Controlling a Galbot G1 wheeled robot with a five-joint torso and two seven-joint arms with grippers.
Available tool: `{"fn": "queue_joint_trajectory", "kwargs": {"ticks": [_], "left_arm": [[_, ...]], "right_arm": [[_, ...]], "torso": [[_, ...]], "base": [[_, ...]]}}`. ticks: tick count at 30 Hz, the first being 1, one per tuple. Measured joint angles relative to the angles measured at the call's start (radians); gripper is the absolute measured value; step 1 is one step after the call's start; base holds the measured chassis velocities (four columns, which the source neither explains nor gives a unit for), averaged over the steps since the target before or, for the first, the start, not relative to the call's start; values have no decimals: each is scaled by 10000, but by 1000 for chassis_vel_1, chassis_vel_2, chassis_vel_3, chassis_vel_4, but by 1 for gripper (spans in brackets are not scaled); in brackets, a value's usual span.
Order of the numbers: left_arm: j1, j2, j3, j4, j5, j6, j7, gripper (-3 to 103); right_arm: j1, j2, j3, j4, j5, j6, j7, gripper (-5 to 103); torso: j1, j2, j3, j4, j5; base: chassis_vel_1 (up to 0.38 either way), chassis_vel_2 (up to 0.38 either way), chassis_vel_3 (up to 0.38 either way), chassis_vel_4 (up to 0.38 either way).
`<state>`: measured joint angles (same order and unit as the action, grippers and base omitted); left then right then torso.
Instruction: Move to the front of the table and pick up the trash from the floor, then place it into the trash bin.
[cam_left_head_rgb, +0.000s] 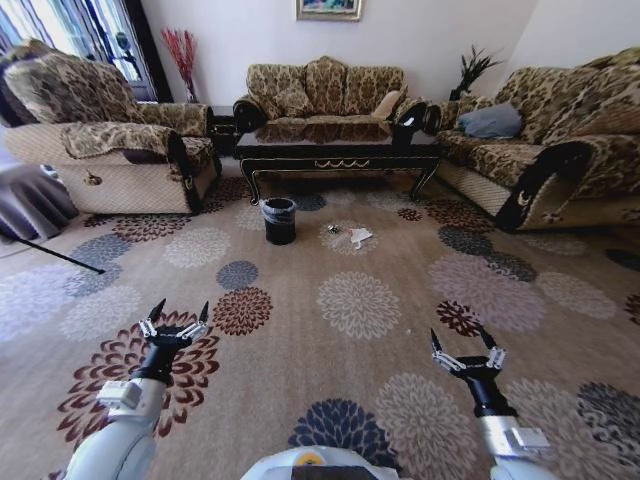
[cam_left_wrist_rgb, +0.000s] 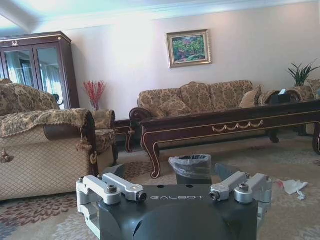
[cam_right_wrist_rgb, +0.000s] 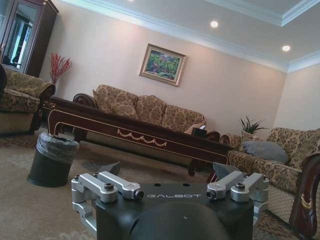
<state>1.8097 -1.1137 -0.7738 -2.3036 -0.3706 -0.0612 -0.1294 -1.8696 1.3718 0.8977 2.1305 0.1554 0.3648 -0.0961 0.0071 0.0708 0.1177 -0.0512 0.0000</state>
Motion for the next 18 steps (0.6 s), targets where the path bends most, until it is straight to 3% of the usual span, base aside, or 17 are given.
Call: {"fn": "queue_joint_trajectory", "kwargs": {"ticks": [18], "left_arm": [[-28, 31, 22, 215, 0, 121, -105, 101]], "right_arm": [[-40, 100, -134, -19, 61, -20, -122, 100]], "torso": [[-57, -690, -636, 0, 0]], "base": [[0, 0, 0, 0]]}}
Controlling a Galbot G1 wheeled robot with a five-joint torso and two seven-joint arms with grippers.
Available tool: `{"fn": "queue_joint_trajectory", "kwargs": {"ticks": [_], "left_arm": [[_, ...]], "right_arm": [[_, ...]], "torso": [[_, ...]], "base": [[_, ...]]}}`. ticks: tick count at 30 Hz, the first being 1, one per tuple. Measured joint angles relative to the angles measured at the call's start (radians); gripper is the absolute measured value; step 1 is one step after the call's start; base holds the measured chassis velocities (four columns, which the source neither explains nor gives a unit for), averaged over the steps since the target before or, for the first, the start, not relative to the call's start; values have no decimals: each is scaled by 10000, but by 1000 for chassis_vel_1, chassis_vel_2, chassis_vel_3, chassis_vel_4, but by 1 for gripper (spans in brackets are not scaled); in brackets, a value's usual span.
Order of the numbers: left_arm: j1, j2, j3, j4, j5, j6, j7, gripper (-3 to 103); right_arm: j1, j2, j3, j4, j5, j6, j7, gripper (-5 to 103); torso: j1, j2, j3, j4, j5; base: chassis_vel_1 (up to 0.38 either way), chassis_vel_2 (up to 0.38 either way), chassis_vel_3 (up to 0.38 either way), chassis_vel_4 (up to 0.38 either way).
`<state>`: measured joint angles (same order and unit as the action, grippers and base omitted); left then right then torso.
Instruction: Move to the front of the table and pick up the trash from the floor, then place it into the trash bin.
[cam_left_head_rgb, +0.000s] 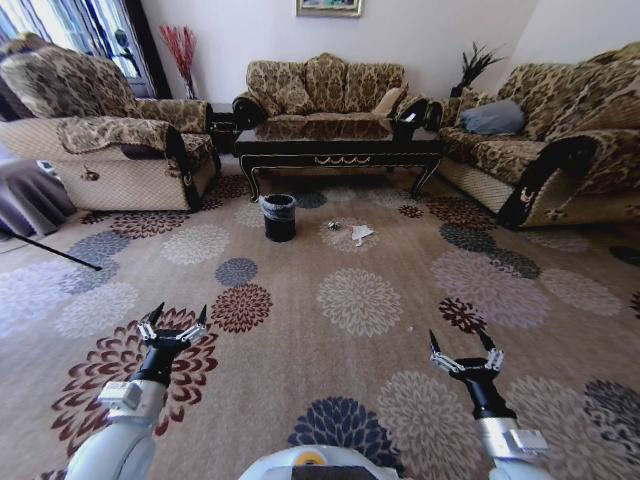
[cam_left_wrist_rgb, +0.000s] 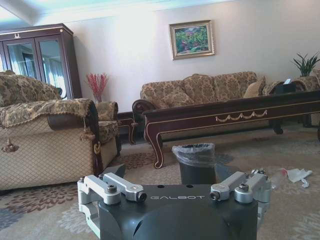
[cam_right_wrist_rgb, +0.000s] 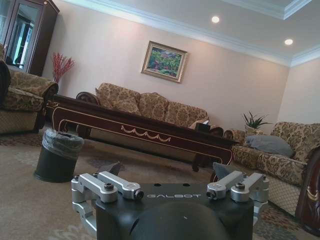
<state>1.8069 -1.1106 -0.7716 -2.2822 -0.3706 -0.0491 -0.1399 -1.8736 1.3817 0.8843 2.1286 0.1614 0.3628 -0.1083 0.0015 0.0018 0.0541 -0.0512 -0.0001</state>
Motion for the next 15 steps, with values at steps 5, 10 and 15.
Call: {"fn": "queue_joint_trajectory", "kwargs": {"ticks": [5, 10, 15], "left_arm": [[56, -3, 38, -11, -137, -129, -141, 100], [65, 0, 59, -24, -214, -271, -152, 100], [66, 15, 20, -25, -268, -354, -172, 100]], "right_arm": [[5, 14, -17, -63, 1, 128, -33, 100], [31, -4, -13, -68, 18, 159, -26, 100], [14, -37, 19, -79, 30, 163, -25, 100]], "torso": [[-11, -21, -110, 0, 1], [-12, -21, -117, 0, 0], [-13, -21, -98, -1, 1]], "base": [[0, 0, 0, 0], [0, 0, 0, 0], [-55, 47, 43, -57]]}}
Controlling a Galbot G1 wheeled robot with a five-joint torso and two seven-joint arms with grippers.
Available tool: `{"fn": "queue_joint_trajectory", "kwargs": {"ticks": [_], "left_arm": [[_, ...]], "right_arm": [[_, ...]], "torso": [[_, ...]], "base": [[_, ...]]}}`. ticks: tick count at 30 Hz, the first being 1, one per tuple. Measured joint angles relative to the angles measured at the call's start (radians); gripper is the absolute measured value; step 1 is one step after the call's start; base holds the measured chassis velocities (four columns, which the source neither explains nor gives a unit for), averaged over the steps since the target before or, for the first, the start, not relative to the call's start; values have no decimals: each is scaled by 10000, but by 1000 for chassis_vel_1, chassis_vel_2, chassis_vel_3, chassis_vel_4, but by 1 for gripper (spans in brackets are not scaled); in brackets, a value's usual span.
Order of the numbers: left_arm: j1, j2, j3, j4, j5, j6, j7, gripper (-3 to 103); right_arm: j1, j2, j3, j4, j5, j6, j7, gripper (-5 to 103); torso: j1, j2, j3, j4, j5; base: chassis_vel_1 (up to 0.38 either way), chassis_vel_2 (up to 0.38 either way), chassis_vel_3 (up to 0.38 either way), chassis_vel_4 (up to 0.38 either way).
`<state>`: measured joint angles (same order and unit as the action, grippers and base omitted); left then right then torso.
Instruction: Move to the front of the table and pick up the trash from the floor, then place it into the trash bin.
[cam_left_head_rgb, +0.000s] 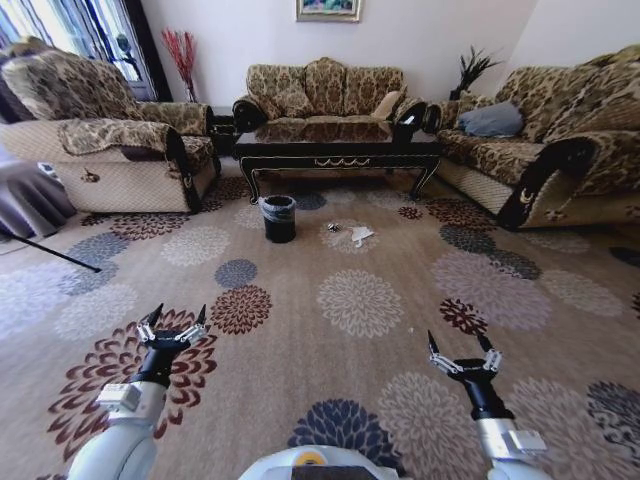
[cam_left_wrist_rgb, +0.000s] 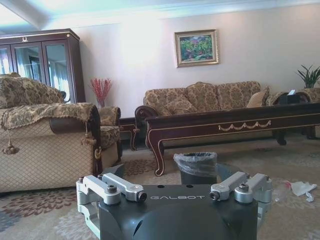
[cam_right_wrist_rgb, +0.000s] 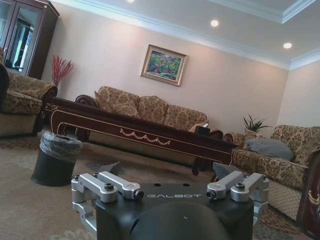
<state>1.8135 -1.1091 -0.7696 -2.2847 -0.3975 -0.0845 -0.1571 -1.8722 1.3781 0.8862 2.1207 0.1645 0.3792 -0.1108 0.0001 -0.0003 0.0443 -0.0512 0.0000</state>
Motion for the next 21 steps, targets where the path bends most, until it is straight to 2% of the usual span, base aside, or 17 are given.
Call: {"fn": "queue_joint_trajectory", "kwargs": {"ticks": [21], "left_arm": [[58, -83, -88, 192, -21, -203, -4, 100]], "right_arm": [[11, 19, -48, 10, -100, 0, 112, 100]], "torso": [[3, -1, 52, 1, 0]], "base": [[-175, 191, 173, -183]]}}
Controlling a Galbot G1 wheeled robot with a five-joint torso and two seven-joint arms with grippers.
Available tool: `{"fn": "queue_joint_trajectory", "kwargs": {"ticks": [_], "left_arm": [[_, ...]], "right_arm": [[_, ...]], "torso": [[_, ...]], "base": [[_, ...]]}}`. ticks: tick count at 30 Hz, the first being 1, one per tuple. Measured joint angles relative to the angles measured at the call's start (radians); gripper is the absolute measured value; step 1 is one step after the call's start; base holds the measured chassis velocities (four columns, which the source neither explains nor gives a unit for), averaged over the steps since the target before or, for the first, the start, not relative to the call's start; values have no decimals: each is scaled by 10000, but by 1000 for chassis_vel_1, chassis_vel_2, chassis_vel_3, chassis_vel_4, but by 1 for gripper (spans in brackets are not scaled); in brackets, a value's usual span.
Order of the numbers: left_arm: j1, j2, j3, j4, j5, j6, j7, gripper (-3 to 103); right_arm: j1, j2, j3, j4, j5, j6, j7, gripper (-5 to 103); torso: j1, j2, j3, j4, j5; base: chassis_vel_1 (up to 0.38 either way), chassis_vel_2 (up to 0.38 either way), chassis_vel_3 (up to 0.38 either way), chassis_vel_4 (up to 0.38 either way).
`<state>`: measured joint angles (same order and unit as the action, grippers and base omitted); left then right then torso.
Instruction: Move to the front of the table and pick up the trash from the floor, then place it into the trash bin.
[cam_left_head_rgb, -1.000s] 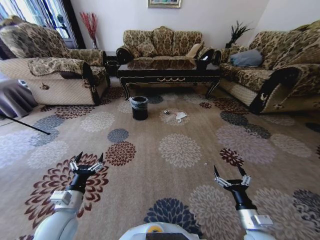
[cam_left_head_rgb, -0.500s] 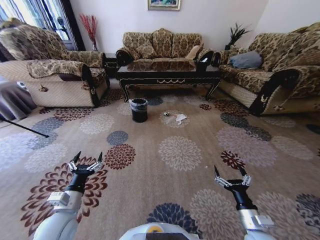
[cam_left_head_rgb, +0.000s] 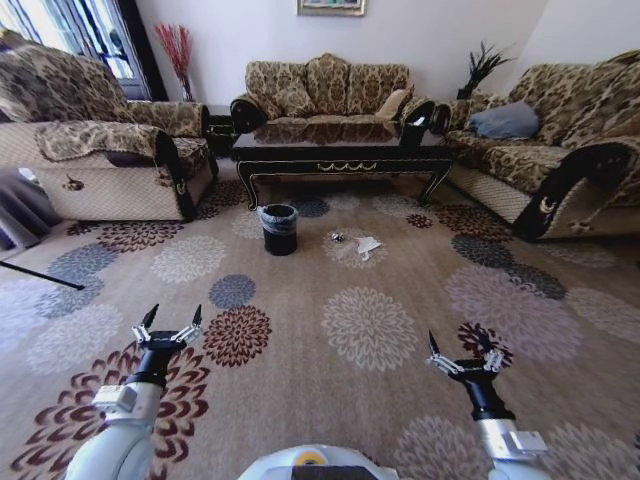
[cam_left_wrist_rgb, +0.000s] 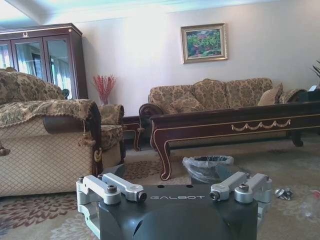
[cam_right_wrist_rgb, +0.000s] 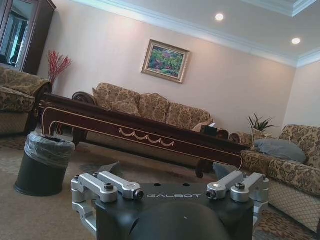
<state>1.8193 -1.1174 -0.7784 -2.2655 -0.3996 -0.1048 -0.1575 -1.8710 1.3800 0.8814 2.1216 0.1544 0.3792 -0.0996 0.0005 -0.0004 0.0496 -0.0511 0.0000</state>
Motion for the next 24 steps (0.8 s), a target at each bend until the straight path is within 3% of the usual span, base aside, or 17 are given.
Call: {"fn": "queue_joint_trajectory", "kwargs": {"ticks": [24], "left_arm": [[-64, 107, -77, 57, -207, -7, 1, 100]], "right_arm": [[20, 28, -70, -34, -96, -49, -25, 100]], "torso": [[9, -1, 23, 1, 1]], "base": [[-178, 184, 188, -174]]}}
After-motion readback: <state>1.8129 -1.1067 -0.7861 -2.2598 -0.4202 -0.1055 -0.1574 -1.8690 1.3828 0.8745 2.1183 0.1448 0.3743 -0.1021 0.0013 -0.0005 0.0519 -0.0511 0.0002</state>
